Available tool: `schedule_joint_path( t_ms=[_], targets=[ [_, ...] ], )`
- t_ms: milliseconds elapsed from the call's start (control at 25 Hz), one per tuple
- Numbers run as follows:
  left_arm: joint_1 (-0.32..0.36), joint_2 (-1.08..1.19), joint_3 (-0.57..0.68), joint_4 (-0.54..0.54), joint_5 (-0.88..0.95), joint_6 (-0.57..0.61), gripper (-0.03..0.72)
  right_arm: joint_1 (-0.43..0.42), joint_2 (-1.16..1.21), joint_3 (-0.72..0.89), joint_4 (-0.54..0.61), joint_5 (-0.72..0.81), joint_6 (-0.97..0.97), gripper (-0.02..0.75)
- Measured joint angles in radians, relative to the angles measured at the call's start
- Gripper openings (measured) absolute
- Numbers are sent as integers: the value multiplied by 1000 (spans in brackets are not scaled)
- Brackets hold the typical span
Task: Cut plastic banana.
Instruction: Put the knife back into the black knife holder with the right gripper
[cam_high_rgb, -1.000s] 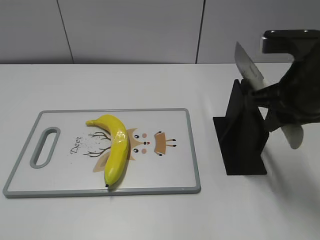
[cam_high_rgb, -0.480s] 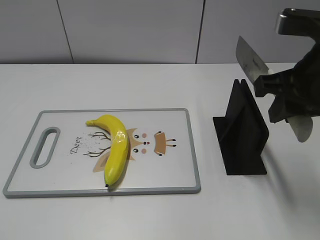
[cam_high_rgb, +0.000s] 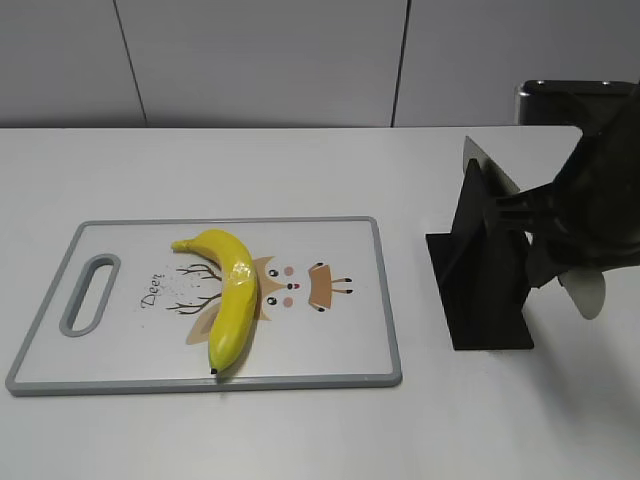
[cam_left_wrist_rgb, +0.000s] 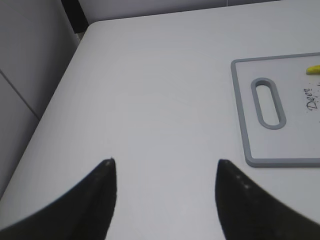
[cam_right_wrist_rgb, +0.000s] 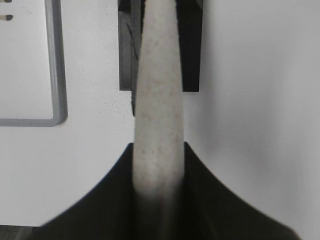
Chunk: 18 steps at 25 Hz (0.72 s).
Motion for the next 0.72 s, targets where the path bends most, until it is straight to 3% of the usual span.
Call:
schedule_joint_path(
  t_ms=[240, 360, 480, 520, 720],
  targets=[
    [0, 0, 0, 0, 0, 0, 575, 0, 4, 0, 12, -1, -5, 176],
    [0, 0, 0, 0, 0, 0, 575, 0, 4, 0, 52, 5, -53, 324],
    [0, 0, 0, 0, 0, 0, 575, 0, 4, 0, 116, 14, -122, 567],
    [0, 0, 0, 0, 0, 0, 575, 0, 4, 0, 130, 19, -134, 606],
    [0, 0, 0, 0, 0, 0, 575, 0, -57, 0, 146, 97, -187, 634]
  ],
)
